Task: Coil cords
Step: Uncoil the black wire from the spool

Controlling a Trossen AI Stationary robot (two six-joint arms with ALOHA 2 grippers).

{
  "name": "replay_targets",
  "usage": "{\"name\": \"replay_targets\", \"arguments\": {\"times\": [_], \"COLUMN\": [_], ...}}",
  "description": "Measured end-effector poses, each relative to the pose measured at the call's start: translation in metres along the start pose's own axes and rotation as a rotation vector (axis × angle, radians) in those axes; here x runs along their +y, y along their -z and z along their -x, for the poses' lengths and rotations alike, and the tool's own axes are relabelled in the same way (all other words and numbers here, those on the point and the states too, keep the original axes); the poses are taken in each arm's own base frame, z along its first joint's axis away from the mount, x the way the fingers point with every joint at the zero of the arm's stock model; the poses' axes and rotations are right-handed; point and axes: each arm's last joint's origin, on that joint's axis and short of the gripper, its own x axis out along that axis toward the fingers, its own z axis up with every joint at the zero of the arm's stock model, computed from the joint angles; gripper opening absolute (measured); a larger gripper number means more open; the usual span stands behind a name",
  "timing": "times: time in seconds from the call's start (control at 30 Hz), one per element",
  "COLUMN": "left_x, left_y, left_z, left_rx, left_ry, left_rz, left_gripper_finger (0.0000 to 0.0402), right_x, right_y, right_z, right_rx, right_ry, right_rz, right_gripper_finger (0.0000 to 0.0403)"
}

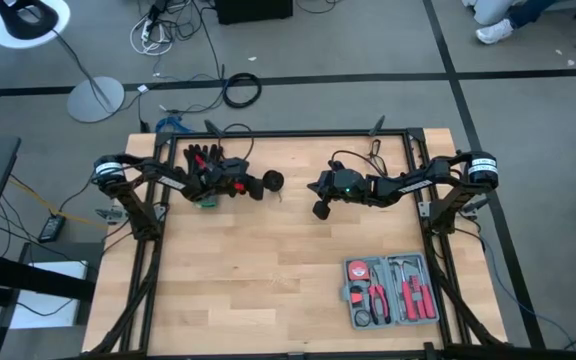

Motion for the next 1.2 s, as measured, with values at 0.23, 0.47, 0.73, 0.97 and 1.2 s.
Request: {"name": "replay_targets", "arguments": {"times": [0.23,0.47,0.73,0.97,1.2], "left_x": [0.001,0.009,0.015,0.012,0.003], "left_y": [0.000,-0.006,-0.011,-0.013,-0.022], "left_z": [0.000,0.000,0.000,0.003,0.013], "left_rx": [-0.011,-0.028,-0.009,-0.011,-0.060], "left_ry": [-0.026,-0.054,-0.034,-0.010,0.017], "left_rz": [-0.053,-0.097,-0.184,-0.264,-0.340], "left_gripper_finger": [0.0051,0.0084,0.0085,0.0085,0.0085], "right_x": [0.000,0.000,0.000,0.000,0.000], "right_y": [0.000,0.000,0.000,0.000,0.001], "right_z": [0.000,0.000,0.000,0.000,0.000], "right_rx": [0.000,0.000,0.001,0.001,0.010], "right_ry": [0.000,0.000,0.000,0.000,0.000], "right_rz": [0.000,0.000,0.000,0.000,0.002], "right_gripper_finger": [0.0006,0.0003,0.0007,0.0004,0.0006]}}
